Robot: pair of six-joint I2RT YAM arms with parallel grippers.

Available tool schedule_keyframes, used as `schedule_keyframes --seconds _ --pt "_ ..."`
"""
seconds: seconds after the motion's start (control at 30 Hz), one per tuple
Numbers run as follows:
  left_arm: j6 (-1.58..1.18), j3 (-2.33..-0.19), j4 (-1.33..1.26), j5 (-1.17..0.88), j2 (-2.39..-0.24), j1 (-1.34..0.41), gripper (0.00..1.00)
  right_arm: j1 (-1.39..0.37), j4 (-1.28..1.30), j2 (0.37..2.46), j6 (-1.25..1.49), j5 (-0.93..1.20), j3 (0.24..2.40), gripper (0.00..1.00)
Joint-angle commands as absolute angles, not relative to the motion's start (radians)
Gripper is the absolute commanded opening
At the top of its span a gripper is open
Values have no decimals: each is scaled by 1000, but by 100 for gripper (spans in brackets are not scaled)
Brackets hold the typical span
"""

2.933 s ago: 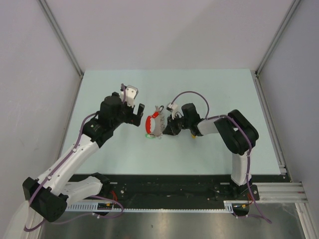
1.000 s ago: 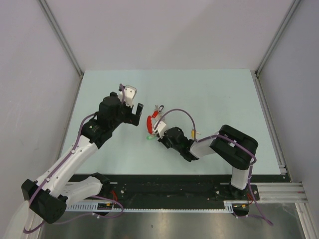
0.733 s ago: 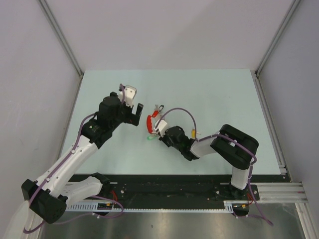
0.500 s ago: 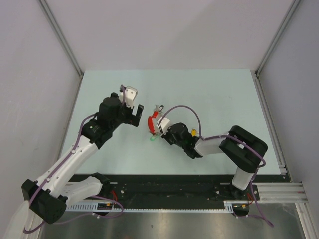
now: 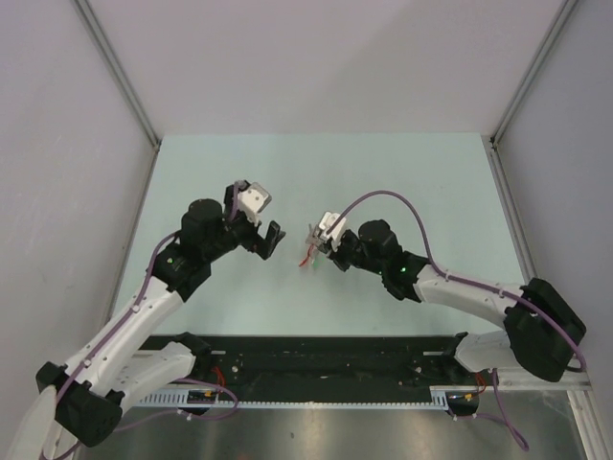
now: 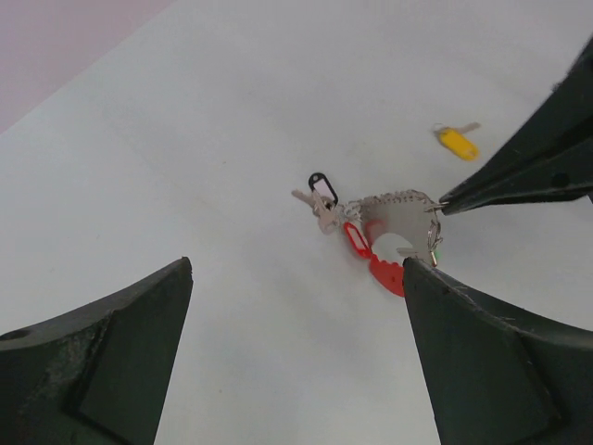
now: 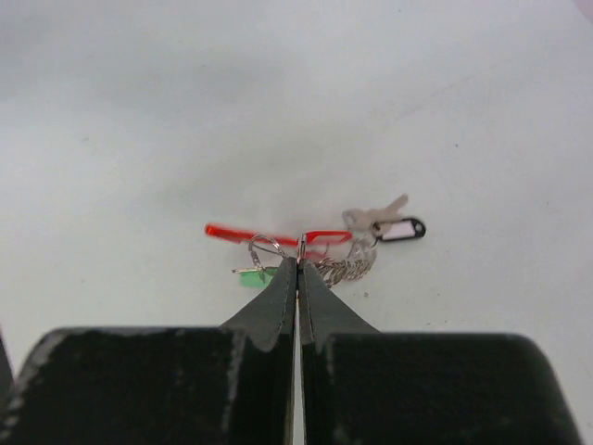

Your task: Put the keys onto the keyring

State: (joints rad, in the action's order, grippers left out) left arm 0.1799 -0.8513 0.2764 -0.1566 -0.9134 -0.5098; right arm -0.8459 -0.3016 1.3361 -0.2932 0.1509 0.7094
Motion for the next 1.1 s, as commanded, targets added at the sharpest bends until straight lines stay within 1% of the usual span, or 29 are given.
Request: schedule_keyframes --seconds 0.0,0.07,0.1,0.2,0.3,0.37,0.4,0.43,0.6,0.73,0.8,0.83,1.07 --pt "276 -815 175 -429 -862 -503 100 -856 -186 1198 -354 268 732 0" --pt "326 -799 169 -501 -853 -505 100 -870 -157 1161 -364 281 735 0" --pt "345 -798 173 -578 -853 -505 100 -877 -137 1131 -368 300 735 0" --pt "419 -804 224 -720 -862 -505 99 -906 -112 1091 -373 325 736 0" --pt "466 -816 271 -803 -879 -506 96 -934 -89 1052 -373 357 739 0" --pt "483 -827 287 -840 -896 -508 91 -942 -78 1035 -374 368 745 0" --pt "488 -828 296 -854 -900 -511 91 -943 -69 1032 -374 374 746 0" --pt "495 -831 301 -861 -905 -523 88 -946 -68 1029 -374 377 747 0" --pt "545 -854 371 -815 -953 -607 83 -951 -60 1022 -379 402 758 0" --pt "535 -861 367 -830 -985 -652 72 -954 -58 1022 -385 413 762 0" --pt "535 -871 374 -839 -1012 -664 68 -954 -57 1025 -387 422 762 0" --pt "535 -880 380 -841 -1020 -670 65 -953 -57 1023 -387 423 764 0" --pt "531 -902 393 -850 -1078 -681 46 -953 -54 1025 -388 431 767 0"
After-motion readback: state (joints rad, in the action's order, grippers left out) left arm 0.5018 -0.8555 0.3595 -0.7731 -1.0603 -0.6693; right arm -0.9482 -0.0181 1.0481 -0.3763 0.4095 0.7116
